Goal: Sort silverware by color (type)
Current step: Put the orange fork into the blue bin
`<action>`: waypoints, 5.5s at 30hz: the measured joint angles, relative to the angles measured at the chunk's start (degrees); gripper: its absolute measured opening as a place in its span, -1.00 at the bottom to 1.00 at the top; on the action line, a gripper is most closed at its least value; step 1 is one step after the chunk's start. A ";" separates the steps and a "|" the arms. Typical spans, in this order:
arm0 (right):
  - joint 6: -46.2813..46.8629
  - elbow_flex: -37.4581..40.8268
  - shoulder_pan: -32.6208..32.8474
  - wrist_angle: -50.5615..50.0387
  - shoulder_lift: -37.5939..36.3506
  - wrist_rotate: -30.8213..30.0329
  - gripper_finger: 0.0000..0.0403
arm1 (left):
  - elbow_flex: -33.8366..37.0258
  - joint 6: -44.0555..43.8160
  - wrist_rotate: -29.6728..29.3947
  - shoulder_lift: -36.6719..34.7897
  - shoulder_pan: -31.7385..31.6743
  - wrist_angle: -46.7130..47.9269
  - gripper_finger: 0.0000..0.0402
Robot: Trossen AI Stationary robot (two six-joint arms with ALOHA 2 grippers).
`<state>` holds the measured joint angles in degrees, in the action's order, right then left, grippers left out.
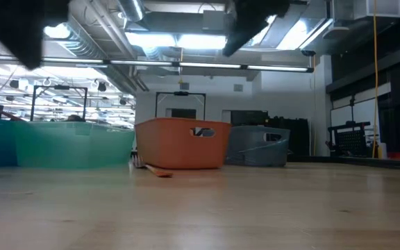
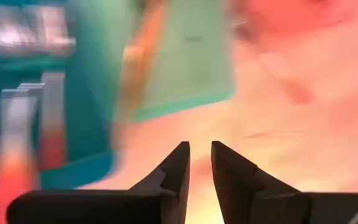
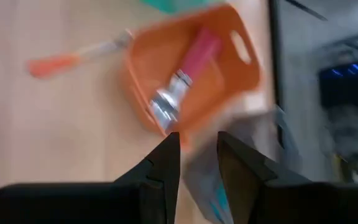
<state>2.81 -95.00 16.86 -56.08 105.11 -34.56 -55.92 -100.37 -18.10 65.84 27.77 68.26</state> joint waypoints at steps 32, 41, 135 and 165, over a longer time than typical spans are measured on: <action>10.45 29.30 4.88 -1.83 -15.00 -13.90 -0.49 | -5.73 -8.43 20.88 22.73 -15.48 -53.64 -0.79; 10.44 33.58 4.88 -1.03 -15.00 -13.84 -0.49 | -15.25 -2.12 24.54 27.99 -20.97 -41.60 -0.88; 10.22 34.64 4.88 5.57 -14.94 -11.28 -0.49 | -1.82 -10.52 5.78 37.90 -15.76 -48.40 -0.57; 10.23 34.64 4.87 5.64 -14.94 -11.19 -0.49 | -1.89 -13.71 6.13 37.73 -16.63 -45.38 -0.57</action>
<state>13.04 -60.36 21.73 -50.45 90.17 -45.76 -57.80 -114.08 -11.97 103.57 11.14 22.88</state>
